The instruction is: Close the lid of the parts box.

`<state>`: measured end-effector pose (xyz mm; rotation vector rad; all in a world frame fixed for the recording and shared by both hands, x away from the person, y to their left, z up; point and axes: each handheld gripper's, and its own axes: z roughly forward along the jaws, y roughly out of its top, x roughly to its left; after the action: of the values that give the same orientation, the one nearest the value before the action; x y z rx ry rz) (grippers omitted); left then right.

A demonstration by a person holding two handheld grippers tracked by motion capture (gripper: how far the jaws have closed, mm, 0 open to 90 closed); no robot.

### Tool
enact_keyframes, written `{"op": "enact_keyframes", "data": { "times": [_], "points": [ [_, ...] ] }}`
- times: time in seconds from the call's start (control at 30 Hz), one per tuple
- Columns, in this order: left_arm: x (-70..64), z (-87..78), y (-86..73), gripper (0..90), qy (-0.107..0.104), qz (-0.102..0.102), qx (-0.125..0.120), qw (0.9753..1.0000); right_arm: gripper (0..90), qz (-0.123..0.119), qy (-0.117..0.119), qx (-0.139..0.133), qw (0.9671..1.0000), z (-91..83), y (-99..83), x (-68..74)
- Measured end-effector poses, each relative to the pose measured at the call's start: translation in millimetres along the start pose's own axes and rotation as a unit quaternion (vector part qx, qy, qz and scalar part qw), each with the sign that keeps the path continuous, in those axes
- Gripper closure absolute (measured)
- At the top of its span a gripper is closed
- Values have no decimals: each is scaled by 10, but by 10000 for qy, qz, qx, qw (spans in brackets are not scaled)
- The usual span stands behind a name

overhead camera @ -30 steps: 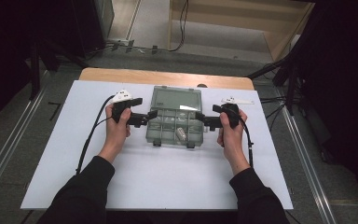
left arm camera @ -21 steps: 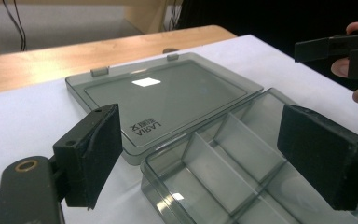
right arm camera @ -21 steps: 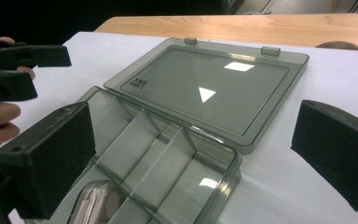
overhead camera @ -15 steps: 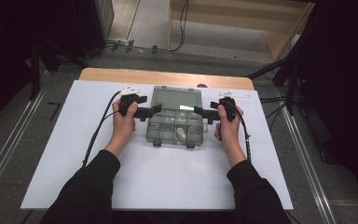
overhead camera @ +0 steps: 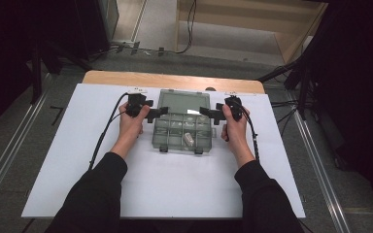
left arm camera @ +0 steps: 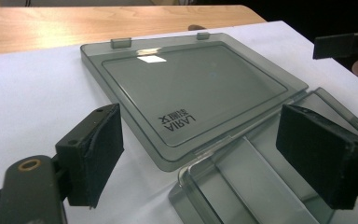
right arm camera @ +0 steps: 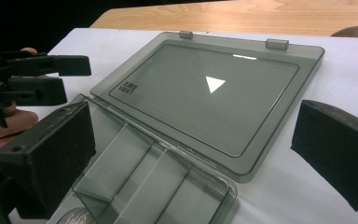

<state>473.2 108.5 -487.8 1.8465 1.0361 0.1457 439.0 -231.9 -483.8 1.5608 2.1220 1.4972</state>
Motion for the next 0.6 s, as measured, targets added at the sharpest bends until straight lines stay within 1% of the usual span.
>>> {"op": "enact_keyframes", "data": {
  "times": [0.03,0.1,0.13,0.17,0.2,0.23,0.27,0.3,0.33,0.37,0.4,0.43,0.47,0.5,0.53,0.6],
  "points": [
    [3,6,8,192,15,-61,-16,10000,0,44,17,24,10000,29,14,-10],
    [1,12,29,191,62,-90,-14,9999,0,60,27,54,10000,42,21,-16],
    [1,18,38,199,129,-134,-13,9998,0,85,38,81,9999,62,26,-22],
    [7,23,46,234,175,-170,3,9997,15,103,37,114,9999,75,31,-28],
    [12,33,51,265,219,-210,25,9995,56,163,-38,140,9998,98,37,-32],
    [16,44,54,265,267,-259,48,9993,56,163,-38,140,9998,98,37,-32],
    [18,55,55,297,314,-273,91,9991,61,188,-61,176,9996,115,39,-35],
    [20,68,55,314,337,-299,137,9989,92,235,-123,233,9994,132,42,-38],
    [23,78,53,332,329,-348,175,9987,114,271,-184,269,9991,146,44,-42],
    [23,88,50,370,303,-398,183,9986,132,306,-238,298,9988,168,41,-54],
    [23,101,48,370,296,-434,197,9984,132,306,-238,298,9988,168,41,-54],
    [22,111,46,389,283,-480,211,9982,152,332,-302,317,9985,176,40,-62],
    [20,123,43,392,264,-516,218,9981,189,370,-373,324,9981,182,38,-70],
    [17,136,39,409,262,-523,237,9980,272,445,-490,366,9971,193,27,-92],
    [14,148,35,409,274,-524,272,9979,272,445,-490,366,9971,193,27,-92],
    [13,166,25,410,274,-544,293,9977,316,444,-525,416,9968,212,11,-110]
  ]
}}
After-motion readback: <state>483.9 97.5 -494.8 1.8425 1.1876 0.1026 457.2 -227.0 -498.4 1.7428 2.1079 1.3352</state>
